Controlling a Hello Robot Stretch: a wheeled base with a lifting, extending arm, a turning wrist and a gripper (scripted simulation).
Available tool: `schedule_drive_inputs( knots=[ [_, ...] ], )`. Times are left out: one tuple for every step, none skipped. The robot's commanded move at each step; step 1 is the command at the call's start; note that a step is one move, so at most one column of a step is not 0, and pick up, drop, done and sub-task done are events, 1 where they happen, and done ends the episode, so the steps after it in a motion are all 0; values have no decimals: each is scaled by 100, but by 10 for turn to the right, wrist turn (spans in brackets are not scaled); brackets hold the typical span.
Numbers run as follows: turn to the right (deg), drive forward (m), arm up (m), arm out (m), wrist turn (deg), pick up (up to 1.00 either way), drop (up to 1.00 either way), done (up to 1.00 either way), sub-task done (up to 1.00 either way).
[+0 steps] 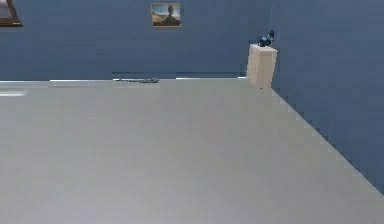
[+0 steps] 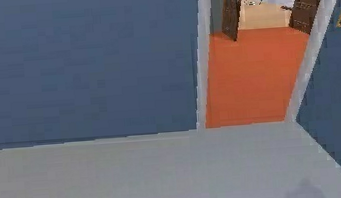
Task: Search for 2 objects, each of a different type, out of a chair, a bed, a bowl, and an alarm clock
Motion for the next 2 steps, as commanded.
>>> schedule_drive_inputs(
  knots=[
    [-450, 0, 0, 0, 0, 0, 0, 0, 0],
    [0, 95, 0, 0, 0, 0, 0, 0, 0]
  ],
)
